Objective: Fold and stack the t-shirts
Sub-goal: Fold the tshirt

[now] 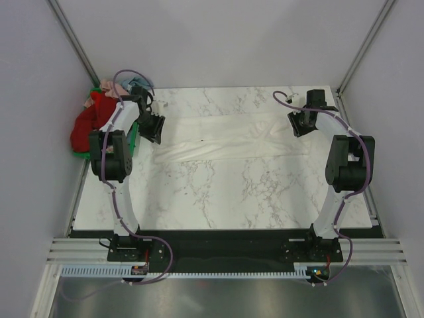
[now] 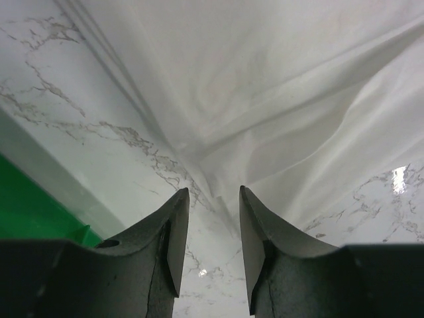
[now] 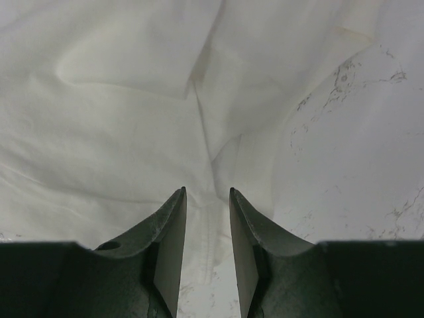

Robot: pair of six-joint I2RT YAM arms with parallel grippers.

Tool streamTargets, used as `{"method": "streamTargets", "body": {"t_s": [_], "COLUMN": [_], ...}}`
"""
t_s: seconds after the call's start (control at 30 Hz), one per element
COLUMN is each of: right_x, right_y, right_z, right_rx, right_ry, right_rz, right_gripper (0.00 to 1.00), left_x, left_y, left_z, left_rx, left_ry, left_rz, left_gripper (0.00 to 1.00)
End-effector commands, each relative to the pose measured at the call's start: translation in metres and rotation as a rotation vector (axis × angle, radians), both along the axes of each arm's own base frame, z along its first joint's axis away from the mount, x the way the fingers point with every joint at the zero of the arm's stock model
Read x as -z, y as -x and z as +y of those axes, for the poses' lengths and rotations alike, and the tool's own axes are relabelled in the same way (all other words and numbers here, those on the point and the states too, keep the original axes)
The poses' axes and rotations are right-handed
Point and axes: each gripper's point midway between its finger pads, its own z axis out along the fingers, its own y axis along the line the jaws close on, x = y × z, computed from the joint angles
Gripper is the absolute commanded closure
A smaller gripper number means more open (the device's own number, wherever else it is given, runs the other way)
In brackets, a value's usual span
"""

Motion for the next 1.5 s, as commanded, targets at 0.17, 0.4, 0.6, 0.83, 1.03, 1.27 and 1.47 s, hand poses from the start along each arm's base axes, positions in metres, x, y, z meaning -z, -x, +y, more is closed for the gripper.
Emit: {"method": "streamTargets", "body": {"t_s": [0.17, 0.4, 0.6, 0.83, 1.03, 1.27, 1.47], "right_x": [-0.024, -0.026, -0.028, -0.027, -0.027, -0.031, -0.032], "right_y": [-0.011, -0.011, -0.01, -0.009, -0.012, -0.018, -0.021], "right_z": [-0.001, -0.001, -0.002, -0.001, -0.001, -0.003, -0.003], "right_rx": [0.009, 0.009, 0.009, 0.008, 0.009, 0.01, 0.013], "right_ry": [-0.007, -0.006, -0.002, -0.005, -0.004, 0.001, 0.002], "right_rz": [-0.065, -0.069, -0.075, -0.071, -0.074, -0.086, -0.092], "right_gripper": [0.6, 0.6, 0.6, 0.6, 0.6, 0.6, 0.6], "left_x": [0.007, 0.014, 0.017, 0.007, -0.003, 0.002, 0.002], "left_y": [0.008, 0.005, 0.003, -0.006, -0.018, -0.028, -0.035], "left_z": [-0.008, -0.008, -0.008, -0.01, -0.01, -0.006, -0.003], "left_rx": [0.021, 0.017, 0.01, 0.002, -0.003, -0.014, -0.036], "left_ry": [0.056, 0.056, 0.056, 0.064, 0.068, 0.045, 0.028], "left_rz": [0.053, 0.065, 0.07, 0.038, -0.002, -0.009, -0.02], "left_gripper": [0.57, 0.63, 0.7, 0.98, 0.98, 0.98, 0.98]}}
